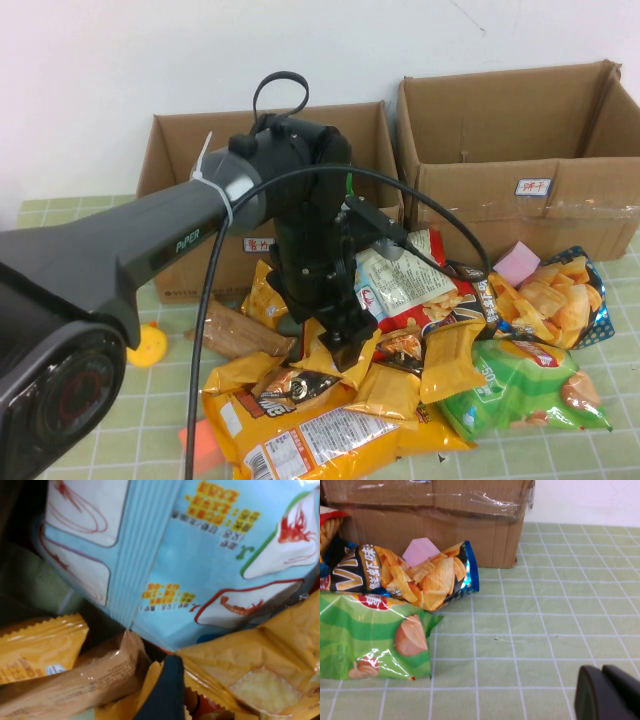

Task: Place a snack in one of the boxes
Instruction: Pick up the biscuit, then place the biscuit in the biscuit box

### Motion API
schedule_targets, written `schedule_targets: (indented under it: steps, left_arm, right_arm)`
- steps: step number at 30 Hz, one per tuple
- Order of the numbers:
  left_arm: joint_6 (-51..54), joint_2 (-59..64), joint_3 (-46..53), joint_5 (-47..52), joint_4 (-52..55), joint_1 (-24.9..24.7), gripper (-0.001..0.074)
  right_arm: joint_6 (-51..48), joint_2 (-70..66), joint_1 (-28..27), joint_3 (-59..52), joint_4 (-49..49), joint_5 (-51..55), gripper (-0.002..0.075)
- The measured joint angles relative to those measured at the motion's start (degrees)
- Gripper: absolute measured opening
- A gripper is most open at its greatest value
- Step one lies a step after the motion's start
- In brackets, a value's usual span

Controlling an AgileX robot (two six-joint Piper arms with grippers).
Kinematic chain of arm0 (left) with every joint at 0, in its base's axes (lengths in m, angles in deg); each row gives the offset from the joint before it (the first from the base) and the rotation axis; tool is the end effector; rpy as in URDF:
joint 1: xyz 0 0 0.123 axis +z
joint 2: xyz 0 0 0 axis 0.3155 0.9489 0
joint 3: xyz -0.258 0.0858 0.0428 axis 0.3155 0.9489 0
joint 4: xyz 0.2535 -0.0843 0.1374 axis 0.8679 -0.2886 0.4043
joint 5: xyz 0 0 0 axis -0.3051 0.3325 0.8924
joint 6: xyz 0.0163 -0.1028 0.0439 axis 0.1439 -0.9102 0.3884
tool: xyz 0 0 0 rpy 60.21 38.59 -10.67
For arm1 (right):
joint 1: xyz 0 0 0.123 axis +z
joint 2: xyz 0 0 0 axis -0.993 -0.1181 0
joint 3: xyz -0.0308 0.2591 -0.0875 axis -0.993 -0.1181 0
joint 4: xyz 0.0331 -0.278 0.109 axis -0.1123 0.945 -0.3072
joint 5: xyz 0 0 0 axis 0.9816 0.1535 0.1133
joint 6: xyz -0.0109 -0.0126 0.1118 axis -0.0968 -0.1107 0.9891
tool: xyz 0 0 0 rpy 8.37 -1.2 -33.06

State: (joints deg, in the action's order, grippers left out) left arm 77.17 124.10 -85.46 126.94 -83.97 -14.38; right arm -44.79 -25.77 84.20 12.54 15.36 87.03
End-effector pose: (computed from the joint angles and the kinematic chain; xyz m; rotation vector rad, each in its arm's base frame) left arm 0.4078 -0.2771 0.1528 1.3139 2.7603 -0.1837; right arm 0.1332 -0.0035 0.1692 -0.0592 1.8427 -0.0962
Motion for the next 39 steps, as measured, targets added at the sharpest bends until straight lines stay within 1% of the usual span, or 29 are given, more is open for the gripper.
schedule_targets:
  steps: [2,3,5,8,9,10,14,18,25,27,30,33,36,39]
  left_arm:
    - [0.0,0.4,0.0,0.0,0.1,0.0,0.0671]
    - [0.0,0.8,0.0,-0.1,0.1,0.0,0.0643]
    - [0.2,1.8,0.0,-0.2,0.0,0.0,0.0563]
    - [0.2,3.0,0.0,-0.2,-0.7,0.0,0.0368]
    - [0.2,3.1,0.0,-0.2,-1.0,0.0,0.0284]
    - [0.4,3.1,0.0,-0.2,-1.0,0.0,0.0224]
    - [1.1,2.5,0.0,-0.2,-1.0,0.0,0.0223]
    - [1.3,-0.7,0.1,-0.3,0.0,0.0,0.0223]
    - [1.4,-12.2,0.1,-0.3,-0.3,0.0,0.0223]
    - [1.4,-14.7,0.1,-2.4,-1.6,0.0,0.0223]
    - [1.5,-17.1,0.1,-10.1,-5.0,0.0,0.0223]
    - [2.1,-17.5,0.1,-20.9,-10.0,0.0,0.0222]
    - [3.5,-16.4,0.1,-31.9,-16.8,0.0,0.0222]
    - [7.5,-13.9,0.1,-43.4,-25.7,0.0,0.0222]
  right_arm:
    - [0.0,0.0,0.0,0.0,0.0,0.0,-0.0002]
    - [0.0,0.0,0.0,0.0,0.0,0.0,-0.0002]
    - [0.0,0.0,0.0,0.0,0.0,0.0,-0.0002]
    - [0.0,0.0,0.0,0.0,0.0,0.0,-0.0002]
    - [0.0,0.0,0.0,0.0,0.0,0.0,-0.0002]
    - [0.0,0.0,0.0,0.0,0.0,0.0,-0.0002]
    - [0.0,0.0,0.0,0.0,0.0,0.0,-0.0002]
    - [0.0,0.0,0.0,0.0,0.0,0.0,-0.0002]
    - [0.0,0.0,0.0,0.0,0.0,0.0,-0.0002]
    - [0.0,0.0,0.0,0.0,0.0,0.0,-0.0002]
    - [0.0,0.0,0.0,0.0,0.0,0.0,-0.0002]
    - [0.0,0.0,0.0,0.0,0.0,0.0,-0.0002]
    - [0.0,0.0,0.0,0.0,0.0,0.0,-0.0002]
    - [0.0,0.0,0.0,0.0,0.0,0.0,-0.0002]
